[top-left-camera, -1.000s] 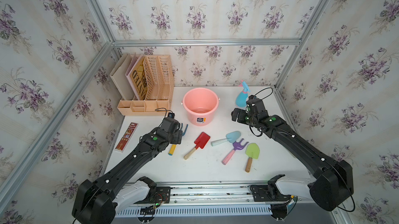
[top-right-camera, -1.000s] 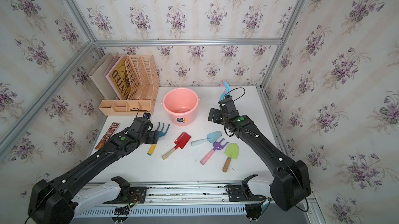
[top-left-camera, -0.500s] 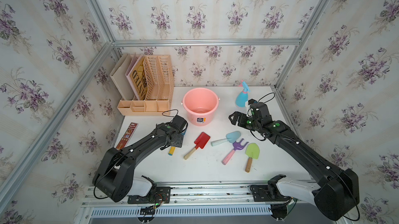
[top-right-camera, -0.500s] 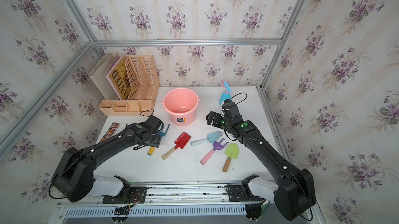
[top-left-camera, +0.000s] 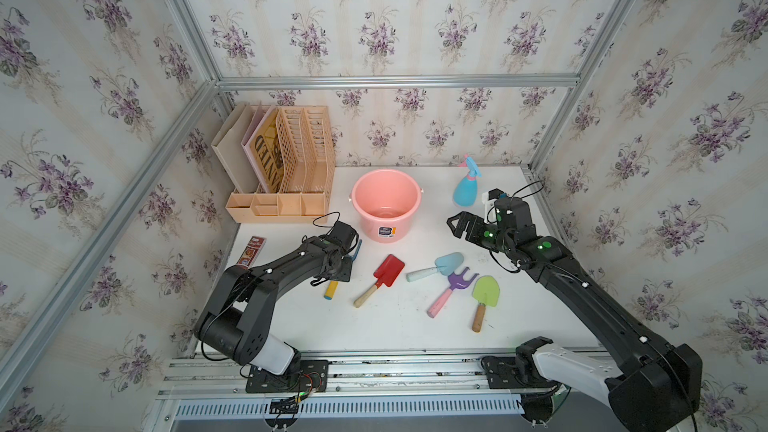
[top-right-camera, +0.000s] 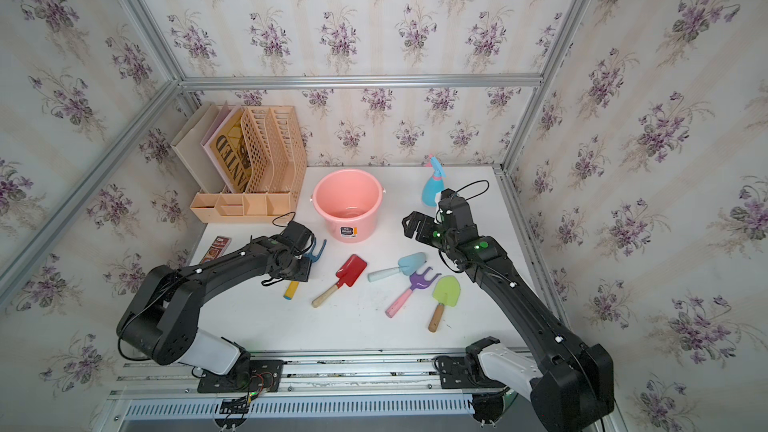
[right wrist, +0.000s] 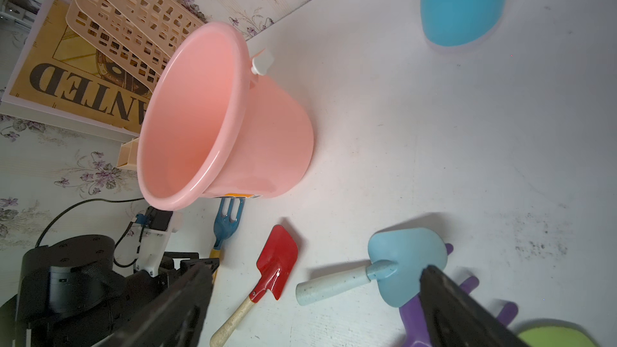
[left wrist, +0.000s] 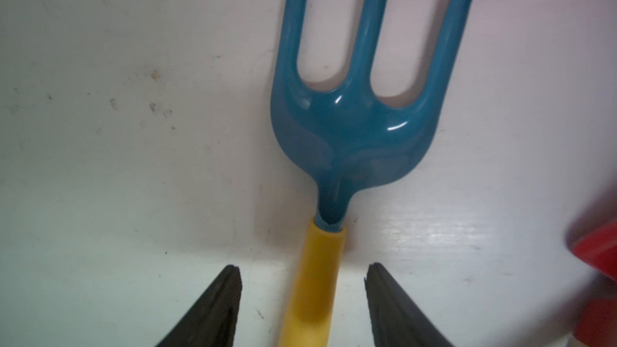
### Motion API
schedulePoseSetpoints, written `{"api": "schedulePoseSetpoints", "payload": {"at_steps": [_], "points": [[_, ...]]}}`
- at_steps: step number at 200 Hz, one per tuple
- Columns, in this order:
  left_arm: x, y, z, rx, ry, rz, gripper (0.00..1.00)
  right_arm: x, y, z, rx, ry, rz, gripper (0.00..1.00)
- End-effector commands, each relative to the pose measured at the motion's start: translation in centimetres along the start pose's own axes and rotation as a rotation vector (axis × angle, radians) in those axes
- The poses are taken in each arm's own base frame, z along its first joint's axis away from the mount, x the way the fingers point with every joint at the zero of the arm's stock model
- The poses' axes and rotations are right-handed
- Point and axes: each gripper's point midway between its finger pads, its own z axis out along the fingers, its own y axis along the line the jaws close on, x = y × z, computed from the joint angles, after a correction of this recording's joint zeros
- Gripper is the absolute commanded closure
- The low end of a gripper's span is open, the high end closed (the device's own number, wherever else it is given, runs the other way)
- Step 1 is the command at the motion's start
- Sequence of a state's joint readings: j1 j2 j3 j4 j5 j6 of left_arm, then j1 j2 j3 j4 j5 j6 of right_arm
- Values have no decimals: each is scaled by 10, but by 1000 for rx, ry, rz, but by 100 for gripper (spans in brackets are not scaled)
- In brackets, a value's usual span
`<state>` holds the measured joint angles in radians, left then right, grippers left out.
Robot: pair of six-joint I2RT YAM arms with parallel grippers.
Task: Organize the gardening tools
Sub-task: Pick up the gardening tool from the center of the board.
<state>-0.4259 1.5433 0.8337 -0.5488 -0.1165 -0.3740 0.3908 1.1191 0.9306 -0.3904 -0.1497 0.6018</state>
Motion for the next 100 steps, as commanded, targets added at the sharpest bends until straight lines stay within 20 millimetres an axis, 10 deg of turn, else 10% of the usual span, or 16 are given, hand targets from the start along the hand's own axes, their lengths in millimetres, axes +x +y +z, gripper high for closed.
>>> {"api": "schedulePoseSetpoints", "payload": {"at_steps": [1, 100], "points": [[-2, -7, 5, 30, -2, 5, 39, -3, 3, -2, -13, -10, 0, 0], [-4, -8, 25, 22, 46, 13, 72, 4, 3, -1, -52, 9, 24, 0]]}}
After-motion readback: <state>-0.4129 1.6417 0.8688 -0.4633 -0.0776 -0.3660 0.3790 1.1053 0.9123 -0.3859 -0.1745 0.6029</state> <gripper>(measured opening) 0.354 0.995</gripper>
